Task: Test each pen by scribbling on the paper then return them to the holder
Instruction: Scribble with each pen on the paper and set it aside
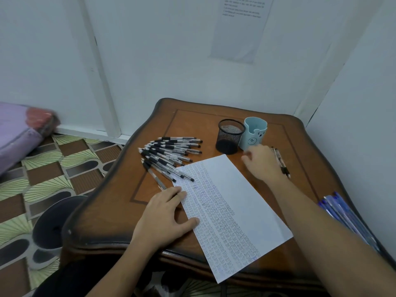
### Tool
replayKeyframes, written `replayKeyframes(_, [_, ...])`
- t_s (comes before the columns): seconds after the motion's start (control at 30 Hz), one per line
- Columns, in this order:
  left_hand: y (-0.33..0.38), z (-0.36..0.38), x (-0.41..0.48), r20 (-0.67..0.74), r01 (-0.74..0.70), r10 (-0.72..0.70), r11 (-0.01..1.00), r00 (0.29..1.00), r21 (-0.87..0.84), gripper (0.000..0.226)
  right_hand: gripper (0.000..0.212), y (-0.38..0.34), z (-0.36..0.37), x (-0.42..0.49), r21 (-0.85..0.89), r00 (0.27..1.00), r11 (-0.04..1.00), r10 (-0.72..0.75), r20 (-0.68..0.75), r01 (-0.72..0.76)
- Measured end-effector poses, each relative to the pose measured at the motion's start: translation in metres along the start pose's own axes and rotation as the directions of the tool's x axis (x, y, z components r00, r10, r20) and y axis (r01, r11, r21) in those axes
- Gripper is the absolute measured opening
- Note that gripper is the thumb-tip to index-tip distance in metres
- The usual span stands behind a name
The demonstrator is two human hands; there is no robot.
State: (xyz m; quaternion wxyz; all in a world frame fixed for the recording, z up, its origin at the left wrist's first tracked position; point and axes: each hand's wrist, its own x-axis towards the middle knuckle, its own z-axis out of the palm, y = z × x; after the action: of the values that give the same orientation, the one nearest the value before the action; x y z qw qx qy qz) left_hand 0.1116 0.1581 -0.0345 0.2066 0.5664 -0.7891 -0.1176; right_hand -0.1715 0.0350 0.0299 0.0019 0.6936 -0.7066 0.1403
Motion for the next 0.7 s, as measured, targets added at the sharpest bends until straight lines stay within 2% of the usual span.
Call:
replayKeyframes(0.07, [0.000, 0.001, 0.001, 0.004, -0.003, 0.003, 1.000, 1.000, 0.010, 0.093, 0.018, -0.034, 0.007, -0.015, 0.319, 0.983, 0.944, -0.127, 0.132, 0.079])
replayKeyframes(0.17, [0.000, 0.002, 0.000, -0.010, -0.008, 0.008, 1.000, 1.000, 0.008, 0.091, 0.017, -0.079, 0.025, -0.037, 0.536, 0.952, 0.843, -0.196, 0.236, 0.041])
replayKeyframes(0.27, [0.001, 0.001, 0.000, -0.012, -0.012, 0.012, 1.000, 1.000, 0.018, 0.091, 0.025, -0.104, 0.040, -0.044, 0.511, 0.948, 0.856, -0.219, 0.230, 0.074])
replayKeyframes(0.33, [0.001, 0.000, 0.000, -0.011, -0.008, 0.009, 1.000, 1.000, 0.016, 0.092, 0.018, -0.109, 0.045, -0.044, 0.463, 0.956, 0.881, -0.213, 0.203, 0.098])
replayKeyframes(0.4, [0.000, 0.000, 0.001, -0.001, -0.005, 0.005, 1.000, 1.000, 0.018, 0.093, 0.009, -0.110, 0.046, -0.045, 0.482, 0.973, 0.874, -0.162, 0.163, 0.065])
replayKeyframes(0.47, [-0.001, 0.001, 0.001, 0.005, -0.004, 0.004, 1.000, 1.000, 0.026, 0.094, 0.005, -0.104, 0.043, -0.048, 0.589, 0.987, 0.808, -0.072, 0.142, -0.025])
replayKeyframes(0.5, [-0.001, 0.001, 0.001, 0.002, -0.001, 0.001, 1.000, 1.000, 0.023, 0.095, 0.006, -0.099, 0.038, -0.049, 0.670, 0.988, 0.737, -0.018, 0.152, -0.089])
replayKeyframes(0.57, [-0.002, 0.001, 0.001, -0.001, 0.003, -0.003, 1.000, 1.000, 0.015, 0.095, 0.004, -0.086, 0.024, -0.048, 0.829, 0.975, 0.513, 0.088, 0.206, -0.222])
replayKeyframes(0.63, [-0.001, 0.000, 0.001, 0.008, 0.003, -0.003, 1.000, 1.000, 0.024, 0.095, 0.002, -0.073, 0.009, -0.048, 0.929, 0.951, 0.225, 0.169, 0.260, -0.294])
replayKeyframes(0.7, [-0.001, 0.000, 0.000, 0.011, 0.010, -0.010, 1.000, 1.000, 0.018, 0.095, 0.005, -0.062, -0.003, -0.050, 0.962, 0.938, -0.074, 0.217, 0.272, -0.262])
